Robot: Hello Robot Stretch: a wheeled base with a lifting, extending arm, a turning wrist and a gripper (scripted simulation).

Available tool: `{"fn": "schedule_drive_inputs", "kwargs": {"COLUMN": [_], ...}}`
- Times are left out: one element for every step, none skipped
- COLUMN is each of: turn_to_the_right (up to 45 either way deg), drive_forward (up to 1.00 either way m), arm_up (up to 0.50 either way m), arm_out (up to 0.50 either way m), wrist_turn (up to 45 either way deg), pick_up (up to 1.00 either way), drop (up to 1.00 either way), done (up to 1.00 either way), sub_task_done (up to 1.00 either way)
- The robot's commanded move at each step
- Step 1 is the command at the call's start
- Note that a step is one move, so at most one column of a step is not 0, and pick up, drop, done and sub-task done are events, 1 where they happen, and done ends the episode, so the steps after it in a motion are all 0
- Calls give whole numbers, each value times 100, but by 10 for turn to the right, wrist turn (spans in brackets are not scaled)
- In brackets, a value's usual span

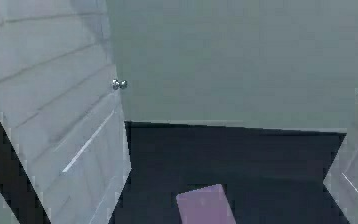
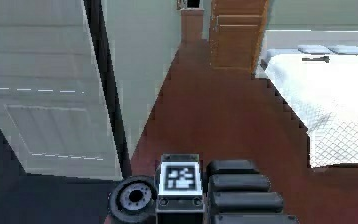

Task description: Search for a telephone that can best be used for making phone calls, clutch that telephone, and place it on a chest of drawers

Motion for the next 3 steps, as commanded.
{"fn": "schedule_drive_inputs", "kwargs": {"turn_to_the_right": [0,0,-150], "drive_forward": [100,60,0], "arm_up": [0,0,0], "arm_out": [0,0,0], "wrist_turn": [0,0,0], "pick_up": [0,0,0], "drop": [0,0,0], "done": [0,0,0], "sub_task_done": [0,0,0]}}
